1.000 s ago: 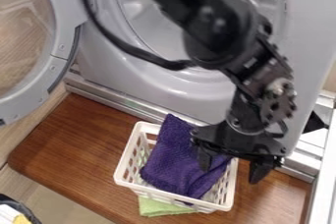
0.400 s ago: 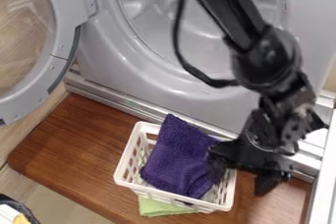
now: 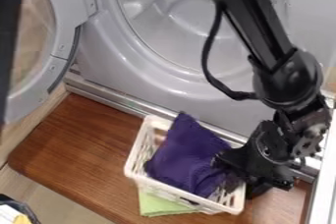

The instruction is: Move white basket and purple towel off green towel to the left

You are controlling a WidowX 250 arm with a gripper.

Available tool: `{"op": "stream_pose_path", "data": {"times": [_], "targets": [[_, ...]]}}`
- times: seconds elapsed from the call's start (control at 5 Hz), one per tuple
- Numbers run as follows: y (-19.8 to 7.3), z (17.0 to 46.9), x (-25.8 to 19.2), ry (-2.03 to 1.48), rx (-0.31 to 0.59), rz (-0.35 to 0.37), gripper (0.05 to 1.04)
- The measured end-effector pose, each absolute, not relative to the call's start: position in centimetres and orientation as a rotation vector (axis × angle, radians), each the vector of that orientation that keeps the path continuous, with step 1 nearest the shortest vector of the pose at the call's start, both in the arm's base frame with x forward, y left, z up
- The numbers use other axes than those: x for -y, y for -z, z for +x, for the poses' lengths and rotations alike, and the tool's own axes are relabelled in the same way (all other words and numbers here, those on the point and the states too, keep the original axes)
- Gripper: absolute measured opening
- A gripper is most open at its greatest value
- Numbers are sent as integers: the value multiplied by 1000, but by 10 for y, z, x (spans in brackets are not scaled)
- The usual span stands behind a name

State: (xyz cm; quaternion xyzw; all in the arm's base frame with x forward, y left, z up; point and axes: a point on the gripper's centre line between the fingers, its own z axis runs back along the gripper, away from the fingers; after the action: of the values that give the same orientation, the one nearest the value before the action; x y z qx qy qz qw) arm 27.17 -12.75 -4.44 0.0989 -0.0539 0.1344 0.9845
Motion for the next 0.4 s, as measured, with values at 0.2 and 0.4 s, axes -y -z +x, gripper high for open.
{"op": "stream_pose_path", "data": {"times": [0.2, 0.4], "targets": [[44, 272, 127, -267, 115, 205, 178], [44, 272, 127, -266, 114, 208, 124]]}}
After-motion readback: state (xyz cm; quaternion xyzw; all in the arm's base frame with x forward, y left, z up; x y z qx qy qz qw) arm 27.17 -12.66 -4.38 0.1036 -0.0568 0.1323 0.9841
